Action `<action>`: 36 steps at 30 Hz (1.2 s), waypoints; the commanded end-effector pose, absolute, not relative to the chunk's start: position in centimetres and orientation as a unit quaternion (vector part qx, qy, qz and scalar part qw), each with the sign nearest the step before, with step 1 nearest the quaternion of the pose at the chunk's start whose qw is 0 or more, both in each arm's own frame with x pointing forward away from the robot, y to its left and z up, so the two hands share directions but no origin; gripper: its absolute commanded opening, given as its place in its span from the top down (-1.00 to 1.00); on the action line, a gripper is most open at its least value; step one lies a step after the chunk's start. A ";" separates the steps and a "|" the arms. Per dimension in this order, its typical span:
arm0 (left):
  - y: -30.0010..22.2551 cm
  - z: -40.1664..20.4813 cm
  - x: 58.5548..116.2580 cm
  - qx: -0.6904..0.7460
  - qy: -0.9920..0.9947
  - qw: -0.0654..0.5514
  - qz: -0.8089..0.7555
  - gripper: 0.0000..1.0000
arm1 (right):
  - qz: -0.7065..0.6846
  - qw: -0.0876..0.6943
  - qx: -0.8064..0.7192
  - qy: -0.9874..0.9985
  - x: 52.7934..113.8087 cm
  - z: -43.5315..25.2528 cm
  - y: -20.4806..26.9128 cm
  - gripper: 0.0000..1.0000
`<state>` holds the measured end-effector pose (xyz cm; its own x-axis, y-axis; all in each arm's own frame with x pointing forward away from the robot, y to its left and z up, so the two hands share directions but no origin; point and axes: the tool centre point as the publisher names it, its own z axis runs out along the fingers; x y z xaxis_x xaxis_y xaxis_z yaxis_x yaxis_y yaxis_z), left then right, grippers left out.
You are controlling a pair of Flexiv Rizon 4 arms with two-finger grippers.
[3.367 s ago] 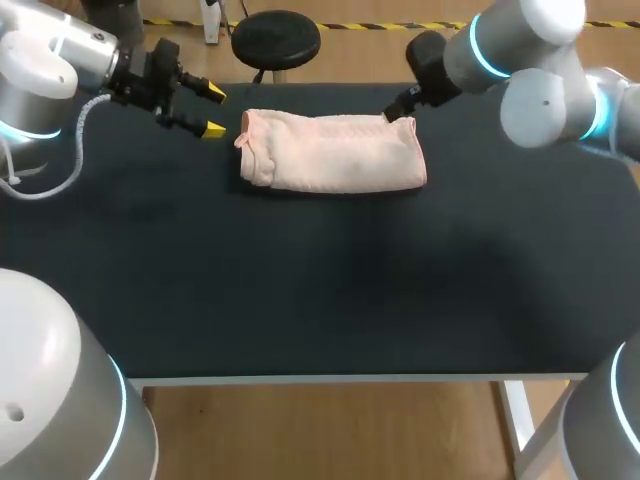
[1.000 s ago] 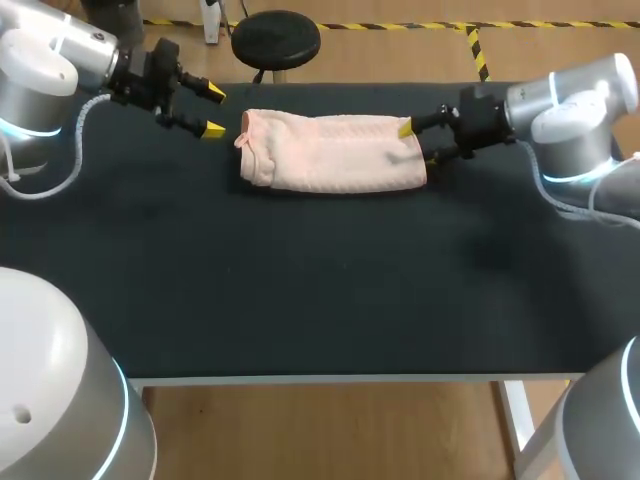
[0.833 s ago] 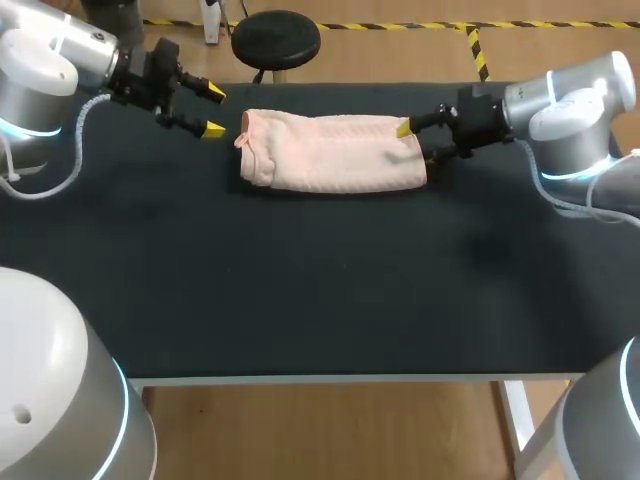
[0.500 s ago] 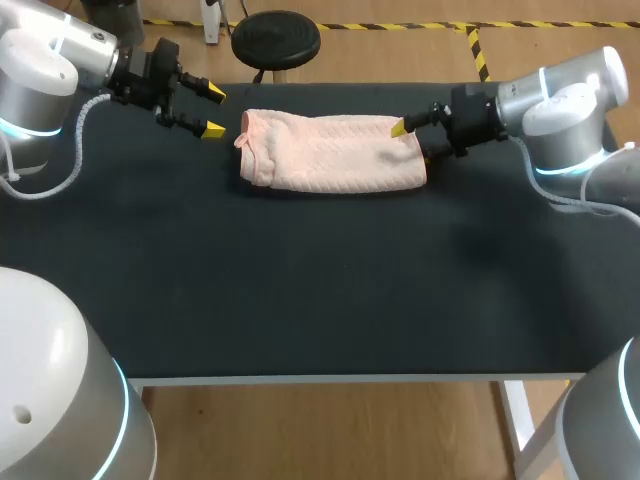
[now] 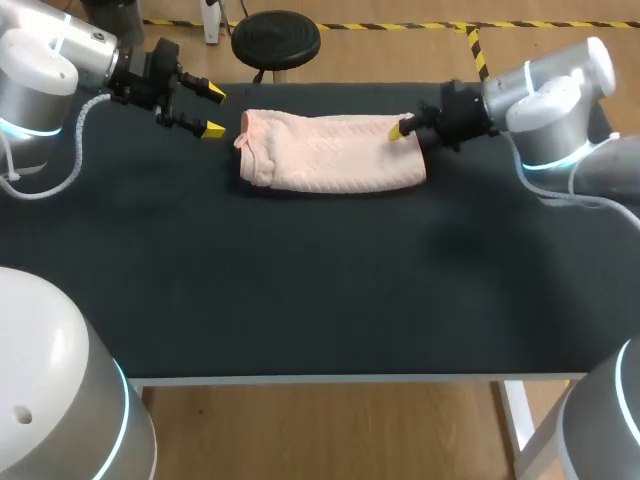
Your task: Fold the towel
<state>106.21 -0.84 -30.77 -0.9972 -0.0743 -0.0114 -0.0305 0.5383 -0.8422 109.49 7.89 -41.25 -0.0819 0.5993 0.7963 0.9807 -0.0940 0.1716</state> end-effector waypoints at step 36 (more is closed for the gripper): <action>-0.9 -30.8 106.1 -0.030 0.877 0.025 -0.480 -1.00 | -0.283 0.096 -0.637 -0.711 108.3 -33.3 34.1 -1.00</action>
